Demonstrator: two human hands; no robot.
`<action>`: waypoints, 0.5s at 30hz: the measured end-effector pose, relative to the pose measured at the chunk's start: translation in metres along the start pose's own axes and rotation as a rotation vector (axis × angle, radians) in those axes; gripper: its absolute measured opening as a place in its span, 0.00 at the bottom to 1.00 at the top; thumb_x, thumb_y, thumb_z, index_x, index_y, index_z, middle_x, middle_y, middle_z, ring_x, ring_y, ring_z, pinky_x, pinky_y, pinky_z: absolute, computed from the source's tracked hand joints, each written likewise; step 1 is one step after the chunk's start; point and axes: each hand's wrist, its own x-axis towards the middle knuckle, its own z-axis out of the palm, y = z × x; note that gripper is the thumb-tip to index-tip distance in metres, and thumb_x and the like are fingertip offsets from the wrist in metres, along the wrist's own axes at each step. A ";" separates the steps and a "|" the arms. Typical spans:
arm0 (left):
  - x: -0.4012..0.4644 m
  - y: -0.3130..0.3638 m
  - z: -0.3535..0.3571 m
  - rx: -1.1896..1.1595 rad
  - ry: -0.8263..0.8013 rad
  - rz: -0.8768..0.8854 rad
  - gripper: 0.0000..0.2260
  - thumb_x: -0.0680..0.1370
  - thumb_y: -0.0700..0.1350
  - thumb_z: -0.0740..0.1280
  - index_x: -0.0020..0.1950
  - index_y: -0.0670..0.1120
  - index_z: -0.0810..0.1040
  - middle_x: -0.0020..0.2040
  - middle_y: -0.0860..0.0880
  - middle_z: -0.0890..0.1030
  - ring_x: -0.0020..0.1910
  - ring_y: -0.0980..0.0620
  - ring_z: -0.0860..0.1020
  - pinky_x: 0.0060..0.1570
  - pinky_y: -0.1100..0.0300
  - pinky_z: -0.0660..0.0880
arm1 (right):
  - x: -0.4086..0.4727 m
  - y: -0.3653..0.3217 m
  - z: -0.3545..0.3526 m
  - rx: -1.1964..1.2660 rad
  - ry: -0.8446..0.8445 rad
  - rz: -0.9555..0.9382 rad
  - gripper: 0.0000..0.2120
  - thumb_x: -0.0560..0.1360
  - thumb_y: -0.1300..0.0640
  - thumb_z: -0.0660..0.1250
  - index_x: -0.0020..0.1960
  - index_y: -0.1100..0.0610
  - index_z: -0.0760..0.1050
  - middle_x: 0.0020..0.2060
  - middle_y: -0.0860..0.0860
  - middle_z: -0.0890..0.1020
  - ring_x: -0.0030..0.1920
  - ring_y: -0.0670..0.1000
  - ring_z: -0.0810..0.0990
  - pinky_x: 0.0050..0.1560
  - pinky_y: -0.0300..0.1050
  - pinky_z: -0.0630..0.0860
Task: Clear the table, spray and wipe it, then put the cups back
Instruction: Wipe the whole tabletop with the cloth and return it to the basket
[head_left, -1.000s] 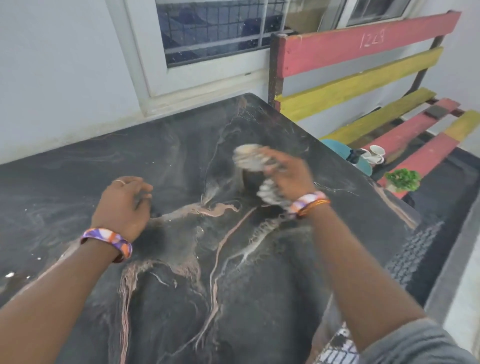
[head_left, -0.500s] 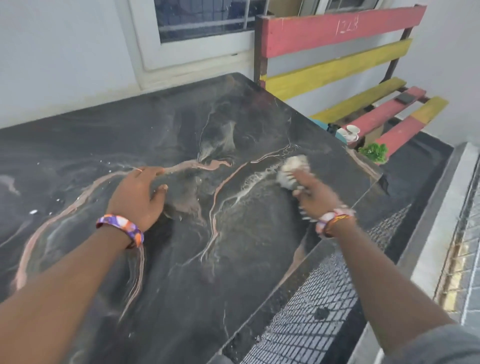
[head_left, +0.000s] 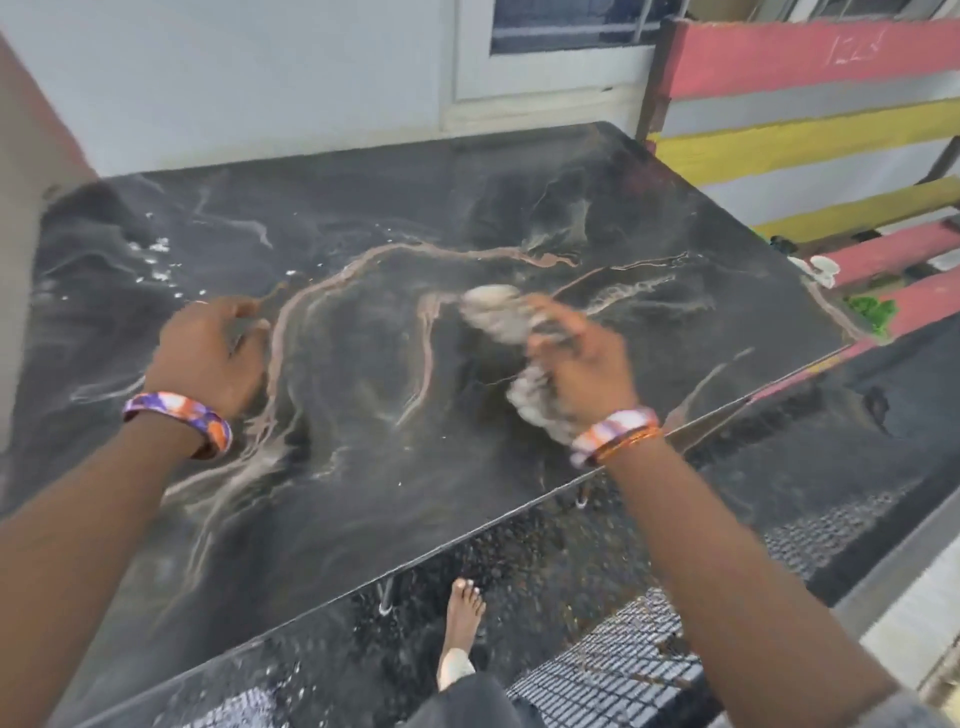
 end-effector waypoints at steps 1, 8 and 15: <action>-0.003 -0.004 -0.001 -0.005 0.007 -0.006 0.24 0.70 0.51 0.57 0.59 0.39 0.77 0.60 0.35 0.77 0.62 0.36 0.73 0.65 0.47 0.67 | 0.014 0.010 -0.017 -0.144 0.169 0.044 0.20 0.70 0.70 0.61 0.57 0.56 0.79 0.48 0.56 0.83 0.43 0.48 0.79 0.42 0.42 0.75; -0.001 -0.022 0.008 0.057 0.038 0.076 0.12 0.74 0.37 0.65 0.57 0.37 0.77 0.56 0.34 0.79 0.59 0.35 0.75 0.63 0.47 0.68 | 0.087 0.067 -0.036 -0.933 0.085 0.224 0.26 0.77 0.60 0.56 0.74 0.57 0.57 0.76 0.55 0.55 0.76 0.57 0.53 0.74 0.51 0.56; 0.028 -0.032 0.007 0.098 0.057 0.102 0.12 0.76 0.39 0.63 0.58 0.38 0.77 0.56 0.35 0.79 0.59 0.35 0.74 0.61 0.46 0.68 | 0.076 0.008 0.108 -0.623 -0.359 -0.178 0.23 0.76 0.67 0.57 0.68 0.53 0.71 0.67 0.52 0.73 0.68 0.53 0.71 0.65 0.38 0.63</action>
